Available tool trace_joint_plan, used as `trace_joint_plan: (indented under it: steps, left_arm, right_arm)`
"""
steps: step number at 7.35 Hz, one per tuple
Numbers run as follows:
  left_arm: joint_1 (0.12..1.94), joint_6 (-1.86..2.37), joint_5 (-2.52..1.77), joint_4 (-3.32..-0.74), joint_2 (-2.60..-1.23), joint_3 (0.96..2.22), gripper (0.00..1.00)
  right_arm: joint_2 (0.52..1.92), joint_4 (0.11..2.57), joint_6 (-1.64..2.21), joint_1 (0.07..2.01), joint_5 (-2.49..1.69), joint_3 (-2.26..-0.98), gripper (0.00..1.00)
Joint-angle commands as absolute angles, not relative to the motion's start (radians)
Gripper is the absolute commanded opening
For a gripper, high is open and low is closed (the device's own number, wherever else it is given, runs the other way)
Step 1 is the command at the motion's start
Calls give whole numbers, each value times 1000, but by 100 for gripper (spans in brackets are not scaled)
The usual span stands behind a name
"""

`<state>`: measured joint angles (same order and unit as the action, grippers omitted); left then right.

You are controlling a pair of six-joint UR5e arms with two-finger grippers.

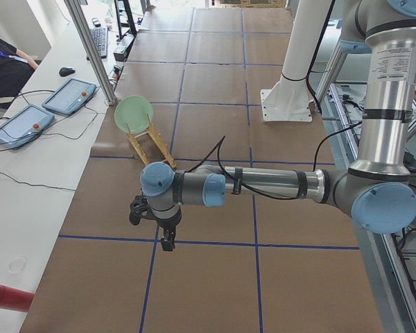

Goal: Place plate on rack

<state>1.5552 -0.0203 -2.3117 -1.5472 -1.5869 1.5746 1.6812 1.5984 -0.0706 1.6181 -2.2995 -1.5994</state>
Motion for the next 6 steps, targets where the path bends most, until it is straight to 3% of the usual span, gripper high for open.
trace_joint_plan:
  steps: [1, 6]
  left_arm:
    - [1559, -25, -2327, -1554, -1549, 1572, 100]
    - [1555, -28, -2342, -1655, -1555, 1527, 100]
  right_arm:
    - [1681, 1598, -71, 1618, -2299, -1598, 100]
    - [1681, 1598, -71, 1618, -2299, -1600, 100]
